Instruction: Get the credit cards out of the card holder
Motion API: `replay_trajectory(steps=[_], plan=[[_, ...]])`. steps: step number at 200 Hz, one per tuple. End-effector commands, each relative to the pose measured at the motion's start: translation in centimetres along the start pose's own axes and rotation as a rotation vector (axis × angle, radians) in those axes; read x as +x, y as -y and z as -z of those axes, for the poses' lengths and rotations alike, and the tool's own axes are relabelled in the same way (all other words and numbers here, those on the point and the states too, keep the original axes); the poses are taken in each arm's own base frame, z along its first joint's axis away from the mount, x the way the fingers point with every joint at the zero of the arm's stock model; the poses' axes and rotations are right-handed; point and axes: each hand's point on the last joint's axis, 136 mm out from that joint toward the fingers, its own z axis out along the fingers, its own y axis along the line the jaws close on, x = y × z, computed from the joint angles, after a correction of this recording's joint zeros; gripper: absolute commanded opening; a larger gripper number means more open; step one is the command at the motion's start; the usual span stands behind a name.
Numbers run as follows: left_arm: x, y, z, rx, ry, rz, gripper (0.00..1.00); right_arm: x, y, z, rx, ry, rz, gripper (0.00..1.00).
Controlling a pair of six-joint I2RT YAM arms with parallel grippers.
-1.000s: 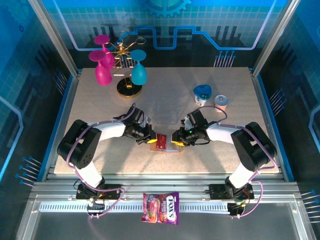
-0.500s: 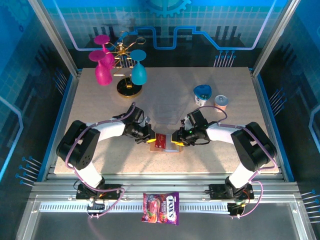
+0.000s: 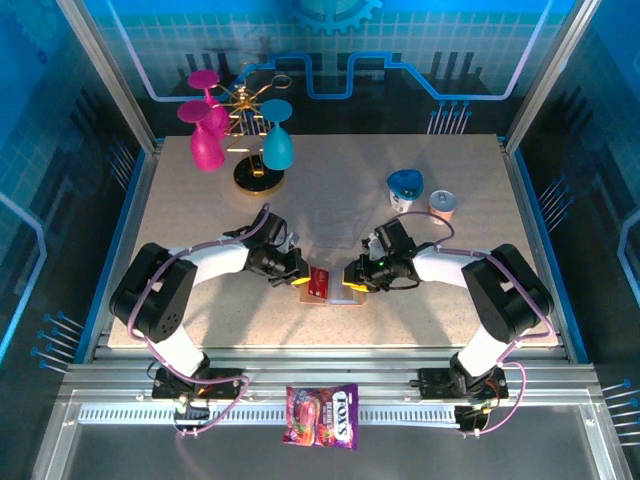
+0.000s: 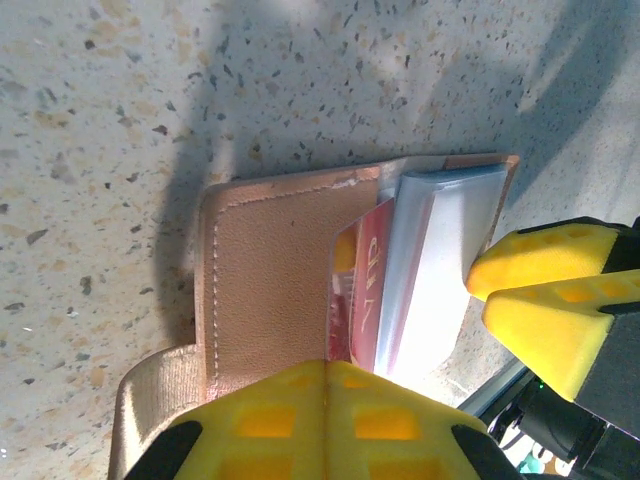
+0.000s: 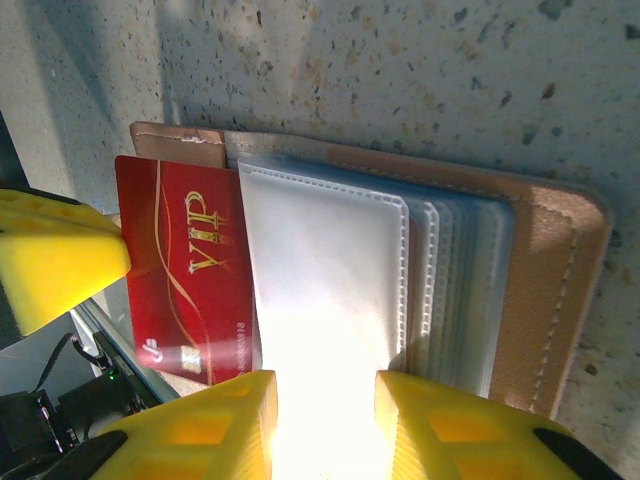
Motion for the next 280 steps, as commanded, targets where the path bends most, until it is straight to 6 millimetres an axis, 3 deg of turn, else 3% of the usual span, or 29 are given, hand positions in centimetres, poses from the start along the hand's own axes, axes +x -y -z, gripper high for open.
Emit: replay_trajectory(steps=[1, 181, 242, 280], plan=[[-0.5, 0.6, 1.0, -0.002, 0.021, -0.02, 0.07, 0.7, 1.0, -0.1, 0.041, -0.028, -0.016, 0.34], [0.2, 2.3, -0.9, 0.037, -0.044, -0.035, 0.15, 0.8, 1.1, 0.0, 0.044, -0.026, -0.017, 0.34], [0.3, 1.9, -1.0, 0.011, -0.039, -0.03, 0.09, 0.8, 1.0, 0.0, 0.041, -0.023, -0.017, 0.34], [0.2, 2.4, 0.1, -0.004, -0.02, -0.052, 0.07, 0.8, 0.9, 0.2, 0.04, -0.021, -0.016, 0.34]])
